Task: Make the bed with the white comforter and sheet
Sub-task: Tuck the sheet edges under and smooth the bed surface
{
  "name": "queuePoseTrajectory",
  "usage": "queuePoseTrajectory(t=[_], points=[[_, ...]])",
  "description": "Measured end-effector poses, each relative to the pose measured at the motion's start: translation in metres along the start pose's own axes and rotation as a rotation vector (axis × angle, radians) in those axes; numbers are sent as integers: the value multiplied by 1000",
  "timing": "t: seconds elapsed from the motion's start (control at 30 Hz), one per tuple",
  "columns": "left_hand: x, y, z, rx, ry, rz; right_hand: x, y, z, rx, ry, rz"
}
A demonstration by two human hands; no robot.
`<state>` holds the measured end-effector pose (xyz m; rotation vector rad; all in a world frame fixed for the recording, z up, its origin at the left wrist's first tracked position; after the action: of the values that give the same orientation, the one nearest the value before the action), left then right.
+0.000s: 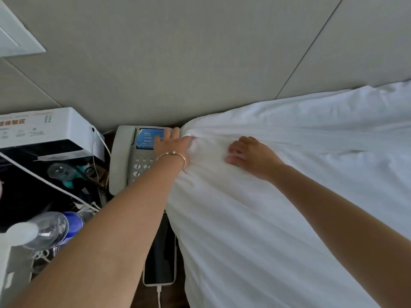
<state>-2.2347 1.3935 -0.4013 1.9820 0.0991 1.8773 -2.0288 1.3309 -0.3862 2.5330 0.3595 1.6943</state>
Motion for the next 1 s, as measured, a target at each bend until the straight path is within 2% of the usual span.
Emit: queuePoseTrajectory(t=[0.1,0.17,0.23,0.3,0.4,0.43,0.5,0.57,0.6,0.7,0.77,0.83,0.93,1.0], points=[[1,4,4,-60,-90,-186,-6,1,-4,4,82,-215],[-1,17,-4,-26,25,-351,-7,-1,-16,38,135,-232],[-2,26,-16,-23,121,-419,-8,-2,-28,87,160,-215],[4,33,-24,-80,108,-337,-11,-1,-39,65,163,-227],[18,40,-25,-207,96,-181,-2,-1,-47,-92,153,-270],[19,42,-26,-232,142,-184,4,1,-48,-110,184,-275],[16,53,-29,-172,443,-248,14,11,-48,-131,167,-264],[17,69,-31,-79,818,-193,26,26,-46,-178,81,-193],[20,78,-29,-63,912,-120,32,33,-46,-214,51,-124],[28,99,-23,-68,972,11,49,49,-48,-323,-11,91],[29,111,-17,-88,974,5,54,55,-52,-321,-74,126],[28,121,-13,-92,996,-26,58,56,-63,-263,-154,22],[31,137,-10,-114,1147,-15,60,66,-93,-230,-117,-282],[34,145,-10,-146,1194,35,58,76,-104,-241,-75,-284]])
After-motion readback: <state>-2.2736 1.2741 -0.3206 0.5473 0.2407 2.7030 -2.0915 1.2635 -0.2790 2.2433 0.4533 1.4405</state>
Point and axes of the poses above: each hand's wrist, its own y-axis away from the middle knuckle, its own x-axis out of the back of the hand, z = x × y, the point moved 4 cm from there along -y, towards the middle knuckle, and after that the axes turned 5 degrees about z, right-handed, at the moved point
